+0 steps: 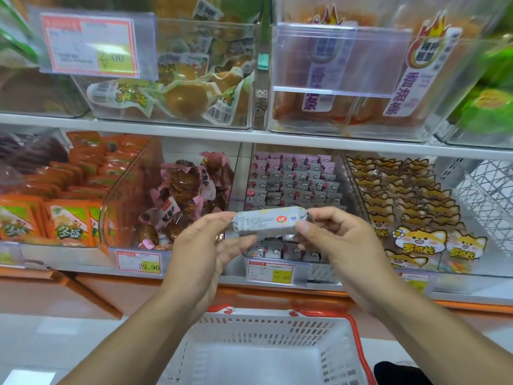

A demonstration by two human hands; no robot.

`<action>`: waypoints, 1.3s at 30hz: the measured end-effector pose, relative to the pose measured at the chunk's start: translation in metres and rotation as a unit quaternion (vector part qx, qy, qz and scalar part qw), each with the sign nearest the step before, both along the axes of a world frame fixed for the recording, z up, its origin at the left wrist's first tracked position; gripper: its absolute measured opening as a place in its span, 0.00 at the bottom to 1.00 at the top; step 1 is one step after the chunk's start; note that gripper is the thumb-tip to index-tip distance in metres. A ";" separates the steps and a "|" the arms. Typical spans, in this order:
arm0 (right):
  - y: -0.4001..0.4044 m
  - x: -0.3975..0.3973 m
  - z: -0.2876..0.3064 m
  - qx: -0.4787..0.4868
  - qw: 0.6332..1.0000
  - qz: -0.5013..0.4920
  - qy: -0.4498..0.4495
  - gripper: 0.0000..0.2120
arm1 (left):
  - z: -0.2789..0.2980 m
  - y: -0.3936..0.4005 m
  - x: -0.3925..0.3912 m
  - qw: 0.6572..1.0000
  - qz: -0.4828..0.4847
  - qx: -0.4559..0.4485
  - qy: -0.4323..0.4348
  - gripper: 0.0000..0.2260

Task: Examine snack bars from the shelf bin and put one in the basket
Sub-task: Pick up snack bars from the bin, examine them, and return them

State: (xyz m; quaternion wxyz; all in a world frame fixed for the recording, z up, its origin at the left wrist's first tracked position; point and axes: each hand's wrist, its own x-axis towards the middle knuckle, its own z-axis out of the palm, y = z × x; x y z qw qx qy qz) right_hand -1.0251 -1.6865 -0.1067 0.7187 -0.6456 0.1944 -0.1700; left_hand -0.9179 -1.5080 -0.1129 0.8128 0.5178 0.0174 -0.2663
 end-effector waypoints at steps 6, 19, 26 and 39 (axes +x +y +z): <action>-0.003 0.002 0.003 0.112 0.994 -0.010 0.019 0.11 | -0.003 0.002 0.001 1.000 -0.009 -0.005 -0.012 0.13; -0.005 0.002 0.004 0.159 0.987 0.010 0.030 0.14 | 0.000 -0.004 -0.005 0.996 -0.047 0.071 -0.038 0.07; -0.011 0.002 0.015 0.116 0.979 0.150 -0.075 0.18 | 0.001 -0.007 -0.007 0.995 -0.047 0.082 -0.022 0.08; -0.045 0.030 0.022 -0.002 0.967 0.248 -0.058 0.17 | -0.009 -0.008 -0.009 0.984 -0.155 0.087 0.008 0.07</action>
